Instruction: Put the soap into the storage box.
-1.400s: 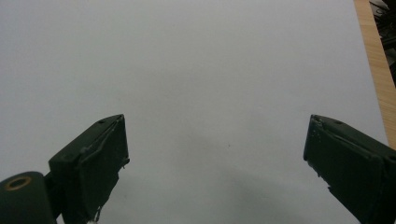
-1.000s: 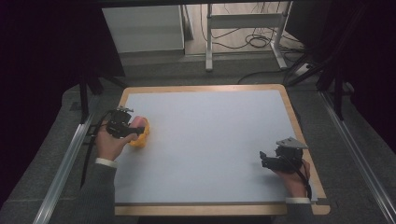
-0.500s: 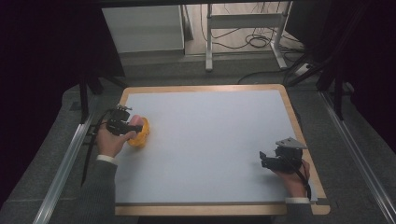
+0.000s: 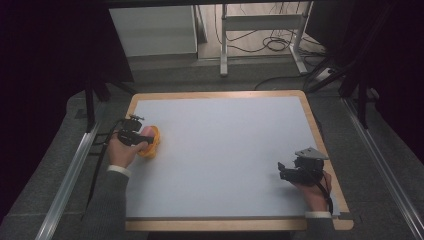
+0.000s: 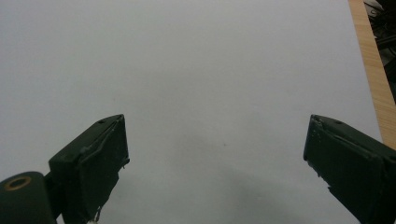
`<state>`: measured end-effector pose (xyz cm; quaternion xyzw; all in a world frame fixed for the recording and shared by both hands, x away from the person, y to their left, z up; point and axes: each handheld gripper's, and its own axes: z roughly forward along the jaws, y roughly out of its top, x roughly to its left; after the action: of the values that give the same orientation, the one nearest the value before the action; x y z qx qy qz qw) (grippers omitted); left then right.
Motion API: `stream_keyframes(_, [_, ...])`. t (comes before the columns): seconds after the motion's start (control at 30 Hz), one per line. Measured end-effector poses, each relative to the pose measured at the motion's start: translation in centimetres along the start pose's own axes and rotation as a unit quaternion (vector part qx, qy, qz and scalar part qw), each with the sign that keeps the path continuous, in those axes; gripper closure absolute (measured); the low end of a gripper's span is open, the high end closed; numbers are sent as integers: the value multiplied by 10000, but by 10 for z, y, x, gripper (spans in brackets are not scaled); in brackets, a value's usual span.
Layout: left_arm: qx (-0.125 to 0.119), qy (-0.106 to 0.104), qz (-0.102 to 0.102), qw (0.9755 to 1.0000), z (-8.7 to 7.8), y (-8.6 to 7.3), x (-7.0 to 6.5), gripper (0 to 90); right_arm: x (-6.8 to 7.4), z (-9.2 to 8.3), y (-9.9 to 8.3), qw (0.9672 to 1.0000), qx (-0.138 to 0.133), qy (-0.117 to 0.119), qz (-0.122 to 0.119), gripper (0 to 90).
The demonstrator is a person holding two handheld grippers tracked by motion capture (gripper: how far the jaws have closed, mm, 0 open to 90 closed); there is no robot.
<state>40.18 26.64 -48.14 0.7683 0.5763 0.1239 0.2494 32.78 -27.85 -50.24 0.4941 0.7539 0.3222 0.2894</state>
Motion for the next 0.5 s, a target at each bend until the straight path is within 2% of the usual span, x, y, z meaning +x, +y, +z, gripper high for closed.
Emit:
stream_keyframes(0.33, [123,18,9,9999,8,-1,-1,595,1,1,0,10000,11,6,-22,62])
stream_keyframes(0.4, [32,45,27,10000,6,-2,-1,595,2,1,0,10000,12,11,-33,62])
stream_keyframes(0.5, [-162,67,29,9998,-2,0,-3,539,2,1,0,10000,12,9,-22,62])
